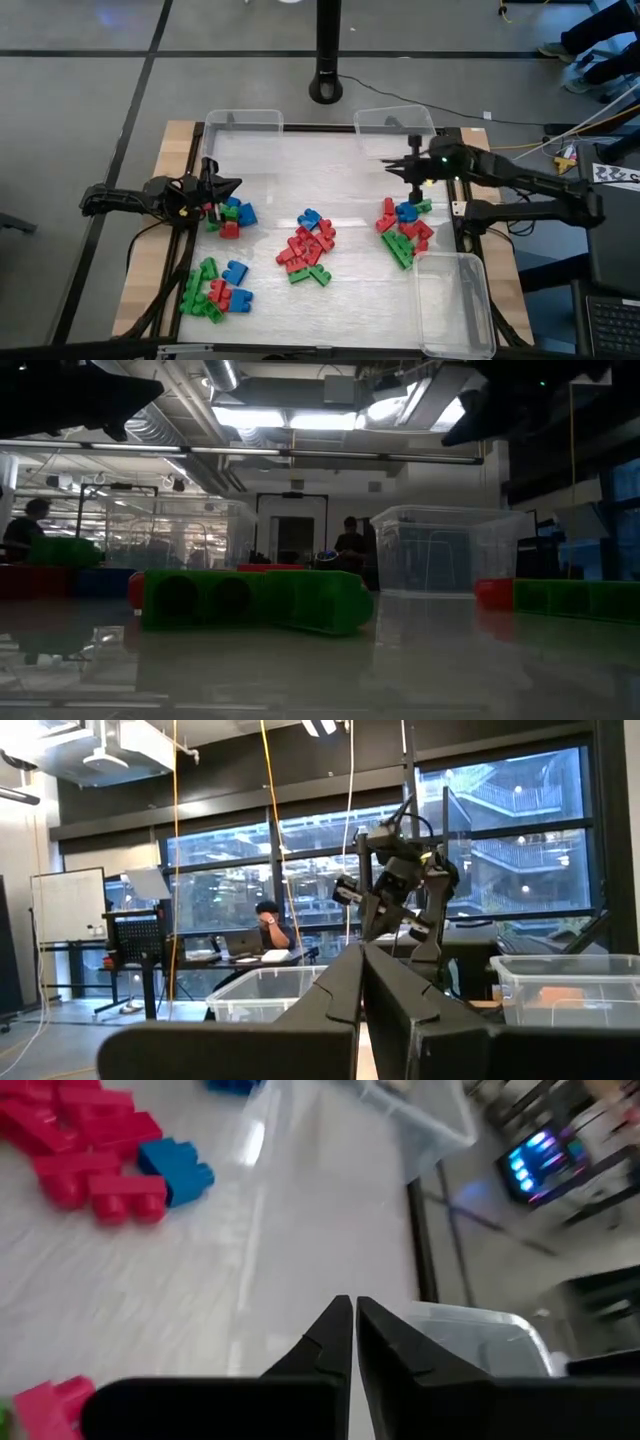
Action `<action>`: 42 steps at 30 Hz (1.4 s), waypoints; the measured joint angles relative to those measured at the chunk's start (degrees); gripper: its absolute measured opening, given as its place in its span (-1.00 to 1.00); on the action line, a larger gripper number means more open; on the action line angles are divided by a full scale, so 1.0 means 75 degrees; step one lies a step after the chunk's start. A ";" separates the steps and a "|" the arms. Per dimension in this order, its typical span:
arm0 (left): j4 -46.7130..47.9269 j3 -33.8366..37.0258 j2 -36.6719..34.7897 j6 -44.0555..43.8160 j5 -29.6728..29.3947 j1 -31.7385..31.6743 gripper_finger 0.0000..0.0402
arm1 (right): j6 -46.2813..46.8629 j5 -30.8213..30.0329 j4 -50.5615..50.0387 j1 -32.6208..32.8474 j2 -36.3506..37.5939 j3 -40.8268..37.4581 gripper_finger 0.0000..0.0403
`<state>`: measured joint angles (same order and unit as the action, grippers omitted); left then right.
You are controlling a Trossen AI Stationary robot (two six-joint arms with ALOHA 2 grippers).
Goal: Sort blocks
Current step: Put the red game piece into the top right transparent bin
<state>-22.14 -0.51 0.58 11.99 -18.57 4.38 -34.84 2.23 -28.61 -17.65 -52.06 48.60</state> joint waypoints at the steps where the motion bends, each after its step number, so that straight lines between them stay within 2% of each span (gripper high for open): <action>1: 0.0003 0.0000 0.0000 0.0002 0.0000 0.0000 -0.98 | 0.0035 0.0060 -0.0165 0.0002 -0.0186 0.0166 -0.89; 8: 0.0018 0.0000 0.0000 0.0116 -0.0001 0.0000 -0.98 | 0.1026 0.0478 -0.0405 0.0002 -0.1288 0.0536 -0.88; 11: 0.0024 0.0000 0.0000 0.0118 -0.0002 0.0000 -0.98 | 0.1742 0.0690 -0.0618 0.0008 -0.1674 0.0536 -0.75; 14: 0.0053 0.0000 0.0000 0.0075 -0.0003 0.0000 -0.98 | 0.2111 0.0940 -0.1170 0.0008 -0.2024 0.0536 -0.47; 17: 0.0083 0.0000 0.0000 0.0064 -0.0002 0.0000 -0.98 | 0.2544 0.1400 -0.1924 0.0008 -0.2467 0.0536 -0.09; 21: 0.0080 0.0000 0.0000 0.0064 -0.0003 0.0000 -0.98 | 0.2982 0.1537 -0.2475 0.0011 -0.3024 0.0536 0.38; 24: 0.0078 0.0000 0.0000 0.0073 -0.0003 0.0000 -0.98 | 0.3459 0.1464 -0.2634 0.0002 -0.3365 0.0536 0.63; 27: 0.0074 0.0000 0.0000 0.0079 -0.0003 0.0000 -0.98 | 0.4052 0.1305 -0.2652 0.0004 -0.3623 0.0536 0.79; 31: 0.0068 0.0000 0.0000 0.0079 -0.0003 0.0000 -0.98 | 0.4578 0.1162 -0.2634 0.0004 -0.3845 0.0536 0.88; 42: -0.0016 0.0000 0.0000 0.0050 -0.0006 0.0000 -0.98 | 0.5717 0.0400 -0.2598 0.0008 -0.4002 0.0399 0.89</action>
<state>-22.26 -0.51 0.58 12.37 -18.61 4.38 8.04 5.23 -48.09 -17.58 -82.07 51.59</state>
